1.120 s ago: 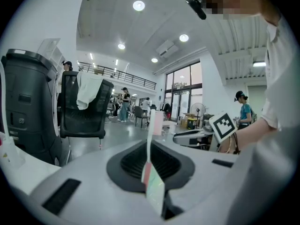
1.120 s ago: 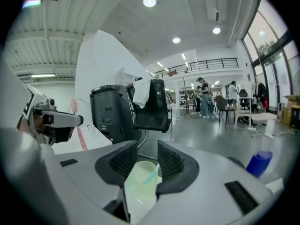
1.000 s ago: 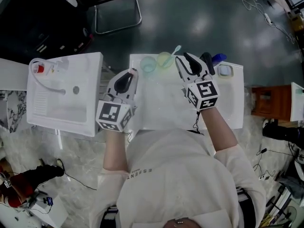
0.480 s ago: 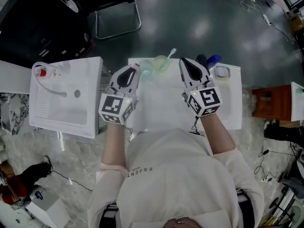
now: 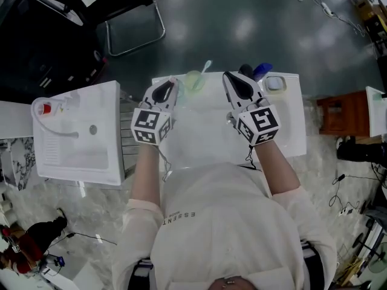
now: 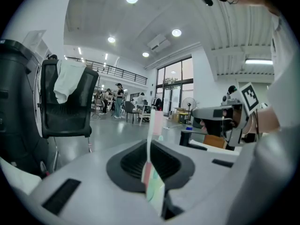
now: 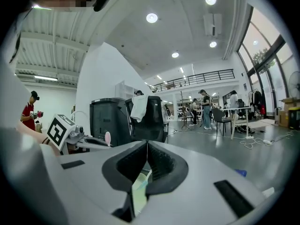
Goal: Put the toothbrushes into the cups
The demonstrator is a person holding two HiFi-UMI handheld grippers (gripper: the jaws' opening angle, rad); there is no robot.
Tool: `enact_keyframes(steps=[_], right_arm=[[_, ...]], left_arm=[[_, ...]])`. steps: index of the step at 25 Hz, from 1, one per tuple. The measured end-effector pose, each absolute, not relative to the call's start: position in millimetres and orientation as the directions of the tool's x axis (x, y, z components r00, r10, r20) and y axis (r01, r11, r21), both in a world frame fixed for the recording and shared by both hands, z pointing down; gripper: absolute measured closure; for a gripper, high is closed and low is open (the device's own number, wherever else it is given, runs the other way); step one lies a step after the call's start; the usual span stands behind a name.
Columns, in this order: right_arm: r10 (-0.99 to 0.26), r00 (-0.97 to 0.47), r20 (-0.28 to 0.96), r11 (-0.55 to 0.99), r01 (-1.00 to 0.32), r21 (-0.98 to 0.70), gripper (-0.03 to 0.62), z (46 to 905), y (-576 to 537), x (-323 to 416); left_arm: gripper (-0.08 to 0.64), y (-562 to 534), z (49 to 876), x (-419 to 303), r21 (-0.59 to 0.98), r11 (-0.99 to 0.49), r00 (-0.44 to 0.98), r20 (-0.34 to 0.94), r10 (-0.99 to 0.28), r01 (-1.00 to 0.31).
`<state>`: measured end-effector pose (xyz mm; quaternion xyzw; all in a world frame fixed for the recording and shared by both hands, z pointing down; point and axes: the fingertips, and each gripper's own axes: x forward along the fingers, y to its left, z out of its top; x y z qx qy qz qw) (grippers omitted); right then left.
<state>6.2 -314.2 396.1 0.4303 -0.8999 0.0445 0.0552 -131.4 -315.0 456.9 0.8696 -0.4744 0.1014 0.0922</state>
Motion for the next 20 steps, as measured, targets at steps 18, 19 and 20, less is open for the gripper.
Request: enact_keyframes(steps=[18, 19, 20], right_arm=[[-0.768, -0.619, 0.163, 0.620, -0.783, -0.049, 0.574, 409, -319, 2], [-0.767, -0.620, 0.166, 0.622, -0.782, -0.047, 0.574, 410, -319, 2], [-0.765, -0.621, 0.169, 0.623, -0.781, -0.046, 0.574, 411, -318, 1]], left_arm=[[0.537, -329, 527, -136, 0.161, -0.505, 0.529, 0.323, -0.785, -0.848], [0.537, -327, 528, -135, 0.158, -0.511, 0.533, 0.324, -0.781, -0.845], [0.537, -327, 528, -133, 0.154, -0.516, 0.536, 0.323, -0.780, -0.843]])
